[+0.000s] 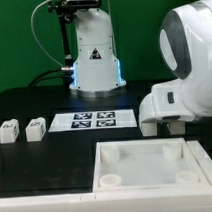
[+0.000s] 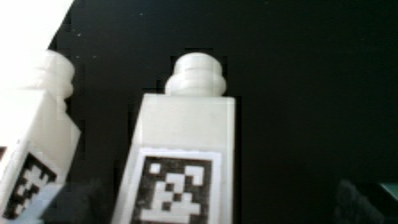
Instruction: Assemble one leg
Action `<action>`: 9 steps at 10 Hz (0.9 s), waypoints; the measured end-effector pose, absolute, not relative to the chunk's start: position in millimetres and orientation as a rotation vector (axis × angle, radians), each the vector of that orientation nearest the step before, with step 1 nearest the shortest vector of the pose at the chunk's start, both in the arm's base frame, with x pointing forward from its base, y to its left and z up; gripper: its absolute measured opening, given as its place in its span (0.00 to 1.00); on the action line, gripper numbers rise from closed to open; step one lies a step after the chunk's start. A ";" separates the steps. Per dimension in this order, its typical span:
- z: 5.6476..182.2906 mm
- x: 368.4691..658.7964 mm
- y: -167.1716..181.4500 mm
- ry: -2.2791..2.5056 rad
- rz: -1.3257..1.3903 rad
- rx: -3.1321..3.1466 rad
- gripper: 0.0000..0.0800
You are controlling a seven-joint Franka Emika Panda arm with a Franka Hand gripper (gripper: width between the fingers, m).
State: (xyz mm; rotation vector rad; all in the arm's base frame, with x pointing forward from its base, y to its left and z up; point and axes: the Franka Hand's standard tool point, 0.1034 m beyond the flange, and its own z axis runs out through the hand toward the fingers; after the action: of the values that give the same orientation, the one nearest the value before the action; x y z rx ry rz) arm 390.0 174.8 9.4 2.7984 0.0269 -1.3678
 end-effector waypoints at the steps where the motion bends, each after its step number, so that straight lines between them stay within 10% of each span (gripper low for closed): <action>1: 9.3 389.9 174.8 0.027 -1.368 2.798 0.78; 4: 9.3 389.9 174.8 0.027 -1.368 2.798 0.36; 9: 9.3 389.9 174.8 0.027 -1.368 2.798 0.36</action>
Offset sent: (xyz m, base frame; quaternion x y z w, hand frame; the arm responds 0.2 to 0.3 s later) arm 0.0000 0.0000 0.0000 0.0000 0.0000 0.0000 1.0000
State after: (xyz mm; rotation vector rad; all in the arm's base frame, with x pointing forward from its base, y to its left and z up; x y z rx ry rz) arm 389.9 174.8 9.3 2.7982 0.0270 -1.3681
